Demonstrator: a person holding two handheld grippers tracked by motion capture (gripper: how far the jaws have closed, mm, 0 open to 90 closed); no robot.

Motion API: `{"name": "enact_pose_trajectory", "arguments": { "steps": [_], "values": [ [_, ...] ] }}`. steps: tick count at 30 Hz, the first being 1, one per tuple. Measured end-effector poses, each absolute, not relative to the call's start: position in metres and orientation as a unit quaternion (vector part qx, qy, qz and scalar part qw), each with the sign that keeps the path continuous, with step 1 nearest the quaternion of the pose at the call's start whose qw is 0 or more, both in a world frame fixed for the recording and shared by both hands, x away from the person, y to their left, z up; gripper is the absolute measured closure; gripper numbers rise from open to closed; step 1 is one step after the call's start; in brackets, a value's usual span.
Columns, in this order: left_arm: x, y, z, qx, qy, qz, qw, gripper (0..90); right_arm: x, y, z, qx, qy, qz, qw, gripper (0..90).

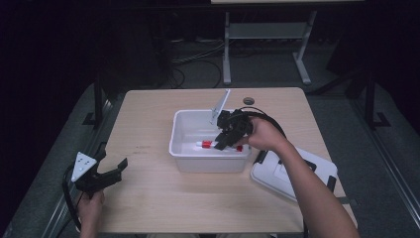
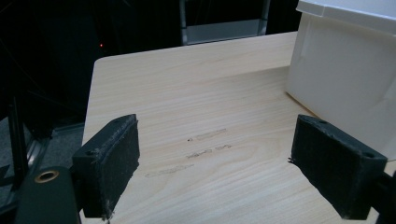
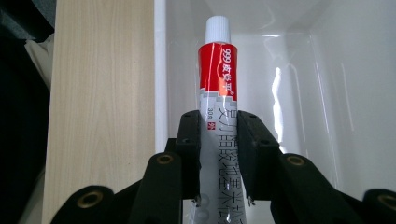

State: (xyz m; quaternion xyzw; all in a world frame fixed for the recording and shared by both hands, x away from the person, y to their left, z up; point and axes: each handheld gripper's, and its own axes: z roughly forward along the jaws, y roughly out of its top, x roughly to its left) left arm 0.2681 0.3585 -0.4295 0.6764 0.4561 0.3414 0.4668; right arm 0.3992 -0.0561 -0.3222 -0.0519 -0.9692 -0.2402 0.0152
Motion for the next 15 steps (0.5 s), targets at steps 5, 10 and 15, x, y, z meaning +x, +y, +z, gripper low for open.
{"name": "enact_pose_trajectory", "arguments": {
  "steps": [5,10,15],
  "values": [
    [0.268,0.359,-0.429,0.675,0.457,0.342,0.467,14.7,0.401,-0.056,-0.326,-0.052,-0.970,-0.238,0.016,71.1],
    [0.268,0.358,-0.429,0.676,0.457,0.342,0.467,14.7,0.402,-0.057,-0.332,-0.058,-0.970,-0.235,0.023,71.1],
    [0.268,0.359,-0.430,0.676,0.457,0.342,0.466,14.7,0.404,-0.058,-0.335,-0.062,-0.969,-0.238,0.027,71.1]
  ]
}}
